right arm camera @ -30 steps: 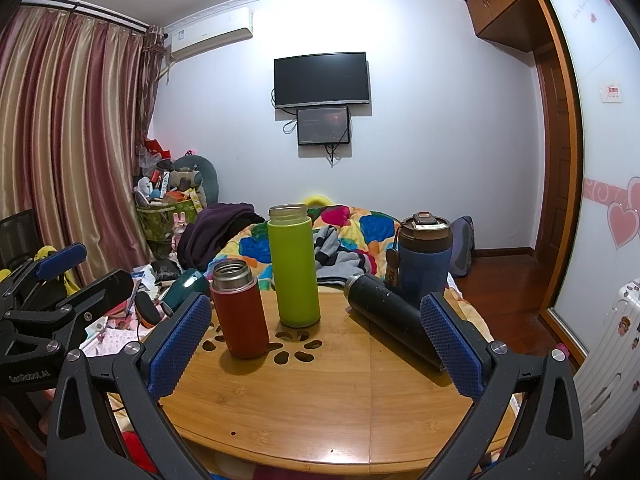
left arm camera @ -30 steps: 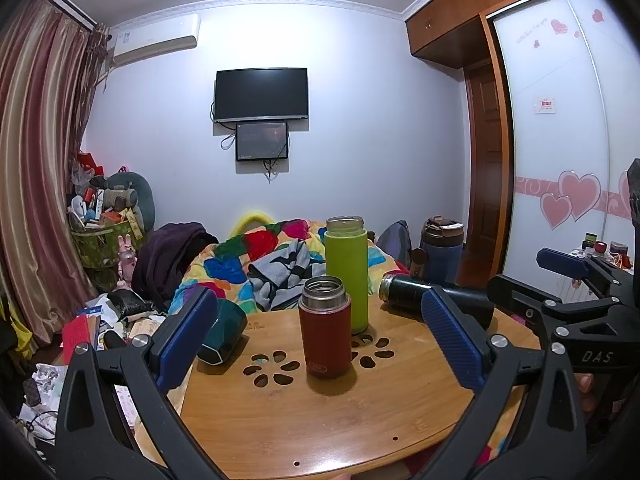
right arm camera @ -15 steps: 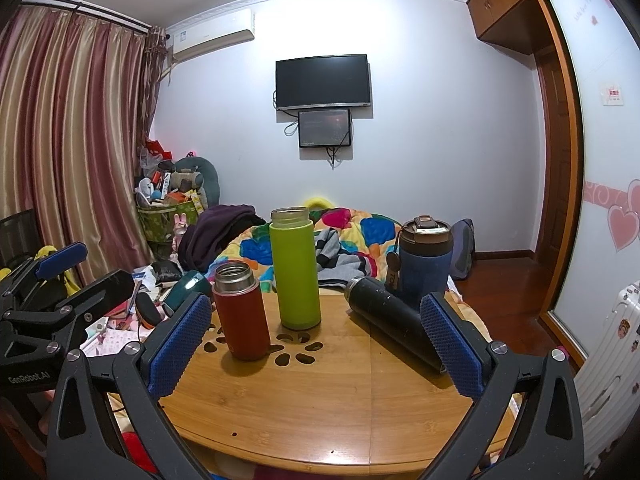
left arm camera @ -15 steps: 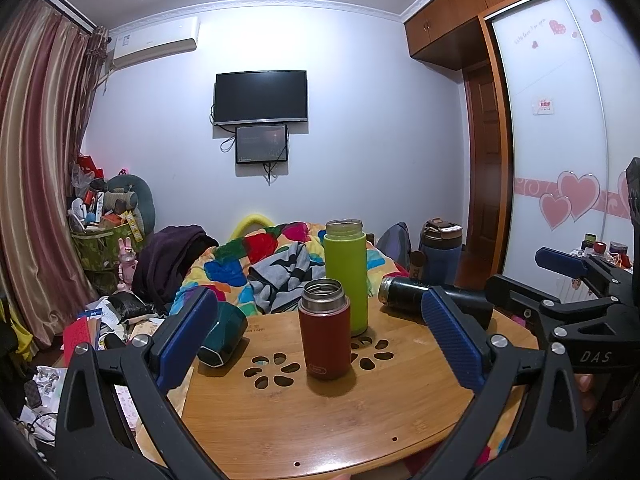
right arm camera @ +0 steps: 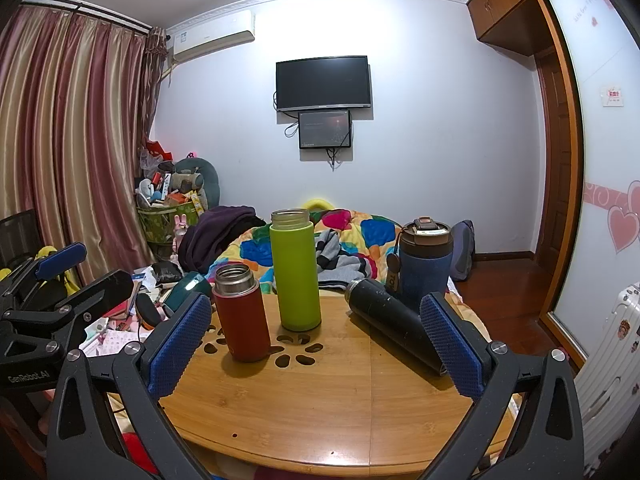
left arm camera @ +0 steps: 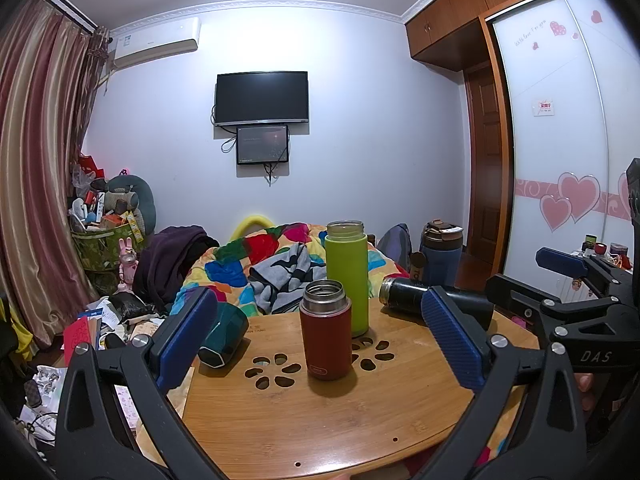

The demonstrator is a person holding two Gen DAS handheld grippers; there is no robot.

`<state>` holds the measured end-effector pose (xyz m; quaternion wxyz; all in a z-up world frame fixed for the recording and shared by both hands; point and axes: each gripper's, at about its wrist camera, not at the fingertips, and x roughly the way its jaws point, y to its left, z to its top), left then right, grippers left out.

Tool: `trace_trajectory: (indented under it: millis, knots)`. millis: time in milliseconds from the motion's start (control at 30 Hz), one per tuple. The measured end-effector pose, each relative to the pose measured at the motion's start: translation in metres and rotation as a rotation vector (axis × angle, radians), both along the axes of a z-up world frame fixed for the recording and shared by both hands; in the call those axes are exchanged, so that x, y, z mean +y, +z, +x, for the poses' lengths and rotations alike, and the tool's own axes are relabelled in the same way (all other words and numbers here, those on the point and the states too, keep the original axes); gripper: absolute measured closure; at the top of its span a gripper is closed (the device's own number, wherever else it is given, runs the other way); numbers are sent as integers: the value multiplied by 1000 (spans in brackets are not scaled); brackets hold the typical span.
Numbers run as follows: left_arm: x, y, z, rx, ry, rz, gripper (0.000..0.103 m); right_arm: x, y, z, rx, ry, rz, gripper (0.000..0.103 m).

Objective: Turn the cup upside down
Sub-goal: 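Move the left gripper to the red cup and close around its body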

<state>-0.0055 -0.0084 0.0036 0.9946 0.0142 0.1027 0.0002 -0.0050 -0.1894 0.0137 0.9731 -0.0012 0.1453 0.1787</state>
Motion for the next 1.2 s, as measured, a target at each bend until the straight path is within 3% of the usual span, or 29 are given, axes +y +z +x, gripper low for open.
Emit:
trace_trajectory:
  millis: [333, 733, 867, 1033, 1067, 1200]
  knots:
    - [5, -8, 18, 43, 11, -12, 0, -2, -7, 12, 33, 3, 4, 0]
    - [14, -69, 123, 316, -37, -40, 0, -8, -46, 49, 181, 27, -4, 0]
    - [18, -81, 157, 396, -70, -82, 24, -6, -62, 60, 225, 42, -19, 0]
    - [23, -87, 176, 429, -124, -175, 35, -3, -78, 67, 256, 70, -28, 0]
    - [22, -87, 176, 429, -137, -182, 39, -1, -80, 68, 263, 78, -30, 0]
    - [17, -87, 174, 415, -136, -152, 40, 5, -87, 69, 277, 117, -32, 0]
